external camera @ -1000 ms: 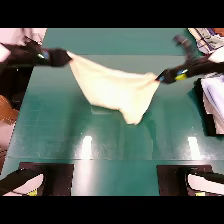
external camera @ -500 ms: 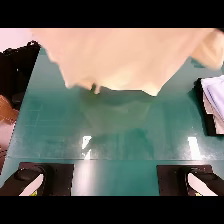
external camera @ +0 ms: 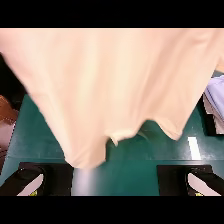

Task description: Fold the shirts.

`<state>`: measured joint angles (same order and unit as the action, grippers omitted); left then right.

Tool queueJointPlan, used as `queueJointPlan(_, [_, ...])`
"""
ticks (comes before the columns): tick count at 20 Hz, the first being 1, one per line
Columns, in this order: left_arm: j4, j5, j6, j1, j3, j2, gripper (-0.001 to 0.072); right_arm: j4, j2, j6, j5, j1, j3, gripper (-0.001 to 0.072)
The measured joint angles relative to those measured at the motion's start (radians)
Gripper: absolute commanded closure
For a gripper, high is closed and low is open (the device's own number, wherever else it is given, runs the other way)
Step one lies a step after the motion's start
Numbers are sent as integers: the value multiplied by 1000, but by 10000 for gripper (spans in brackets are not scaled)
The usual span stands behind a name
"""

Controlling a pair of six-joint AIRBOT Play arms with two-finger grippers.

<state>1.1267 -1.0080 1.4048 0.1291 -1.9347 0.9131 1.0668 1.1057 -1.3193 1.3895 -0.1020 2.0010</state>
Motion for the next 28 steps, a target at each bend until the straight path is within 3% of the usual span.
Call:
queueJointPlan(7, [101, -262, 0, -2, -3, 446, 679, 26, 304, -65, -12, -62, -208, 698])
queueJointPlan(13, [141, -303, 11, -2, -4, 826, 652, 10, 554, -63, -180, -130, -318, 697])
queueJointPlan(15, [148, -280, 35, -2, -4, 895, 176, 6, 616, -62, -203, -138, -303, 690])
queueJointPlan(16, [148, -265, 48, -2, -4, 916, 155, 3, 643, -61, -212, -140, -289, 548])
queueJointPlan(17, [150, -255, 58, -2, -5, 931, 155, 2, 664, -61, -217, -142, -273, 292])
queueJointPlan(18, [151, -249, 66, -2, -6, 943, 154, 2, 682, -60, -221, -143, -256, 255])
queueJointPlan(23, [166, -388, 84, -48, -37, 942, 155, 0, 675, -57, -178, -111, -208, 258])
queueJointPlan(28, [180, -472, 83, -117, 104, 780, 155, -1, 491, -20, -125, -34, -390, 258])
